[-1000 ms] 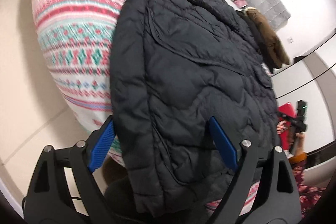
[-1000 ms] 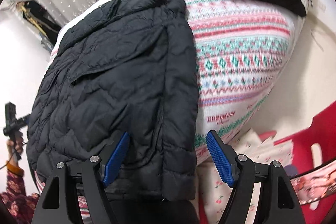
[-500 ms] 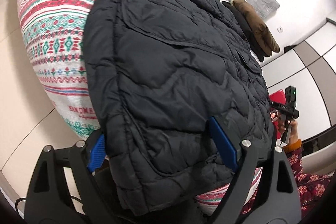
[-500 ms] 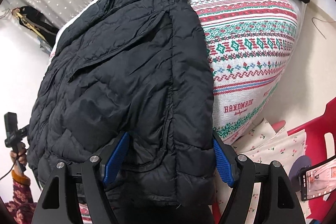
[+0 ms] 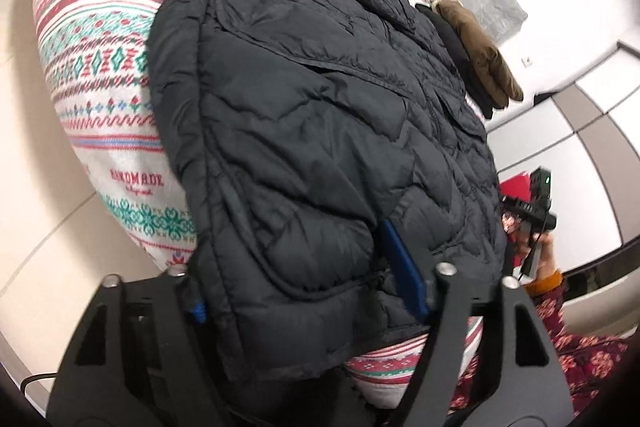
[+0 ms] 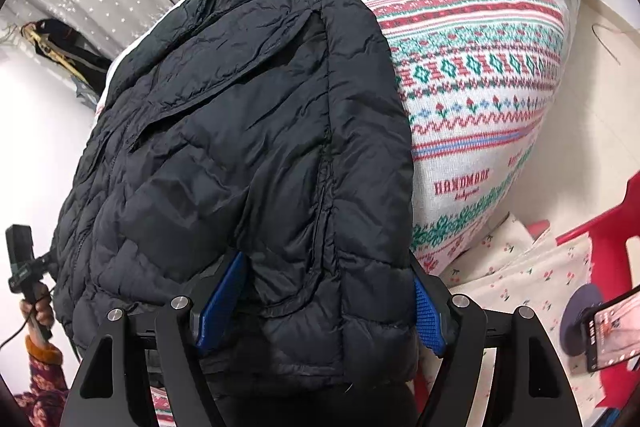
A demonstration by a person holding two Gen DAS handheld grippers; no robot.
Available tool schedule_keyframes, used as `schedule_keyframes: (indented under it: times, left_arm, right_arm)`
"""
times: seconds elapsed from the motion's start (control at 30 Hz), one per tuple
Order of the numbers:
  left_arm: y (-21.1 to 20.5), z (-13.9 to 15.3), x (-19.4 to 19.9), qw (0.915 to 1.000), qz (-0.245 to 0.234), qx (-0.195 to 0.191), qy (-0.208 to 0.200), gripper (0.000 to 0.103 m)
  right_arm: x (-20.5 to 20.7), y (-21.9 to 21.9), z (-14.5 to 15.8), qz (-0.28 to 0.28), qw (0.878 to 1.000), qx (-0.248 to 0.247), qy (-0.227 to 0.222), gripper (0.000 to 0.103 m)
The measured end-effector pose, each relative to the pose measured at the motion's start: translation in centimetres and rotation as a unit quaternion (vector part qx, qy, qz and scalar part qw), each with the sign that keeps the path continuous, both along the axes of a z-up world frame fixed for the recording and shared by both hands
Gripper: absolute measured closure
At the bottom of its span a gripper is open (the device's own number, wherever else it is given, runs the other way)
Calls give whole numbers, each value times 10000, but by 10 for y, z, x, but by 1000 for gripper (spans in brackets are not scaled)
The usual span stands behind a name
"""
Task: Fold large clothes
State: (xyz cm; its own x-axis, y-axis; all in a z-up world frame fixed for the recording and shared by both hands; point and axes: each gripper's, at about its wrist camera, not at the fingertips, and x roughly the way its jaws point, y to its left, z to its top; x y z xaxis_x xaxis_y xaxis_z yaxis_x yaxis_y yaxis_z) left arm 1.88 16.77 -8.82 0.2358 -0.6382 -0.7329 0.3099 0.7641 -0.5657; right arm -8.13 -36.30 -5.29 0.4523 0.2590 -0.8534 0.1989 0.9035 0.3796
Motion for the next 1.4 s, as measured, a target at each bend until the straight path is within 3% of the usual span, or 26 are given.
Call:
schedule_keyframes:
  times: [0.03,0.1,0.2,0.23,0.27,0.5,0.8,1.1,1.23,1.4]
  left_arm:
    - [1,0,-1,9999,33,-90,33,45]
    - [3,0,-4,9993,125,-320,133,63]
    - [3,2,-6,9974,306,-615,211,80]
    - [2,4,-7,9969,384,-665,163,81]
    - [2,8,-8,9963,447,-728,95,84]
    - [11,58,-21,9864,583,-1437,-543,89]
    - [20,120,-51,9760,340,-1748,-1256,89]
    - [47,184,-93,9564,22,-2126,-2001,89]
    - [50,179,-80,9612,308,-1853,-2021,89]
    - [49,162,-25,9690,615,-1604,-1776,89]
  right_arm:
    - [-4,-1,-1,-26,10000,30,-26,32]
    - [-9,1,0,-75,9999,125,-72,43]
    - [-19,3,7,-117,9994,285,-183,71]
    - [-21,6,9,-90,9990,364,-249,83]
    - [-23,8,13,-50,9983,471,-342,89]
    - [-43,30,68,-117,9928,370,-1131,93]
    - [-83,53,143,-5,9783,177,-2063,94]
    - [-117,64,212,-159,9586,50,-2842,94]
    - [-110,57,216,-303,9586,-62,-2832,94]
    - [-63,39,192,-644,9679,-139,-2426,94]
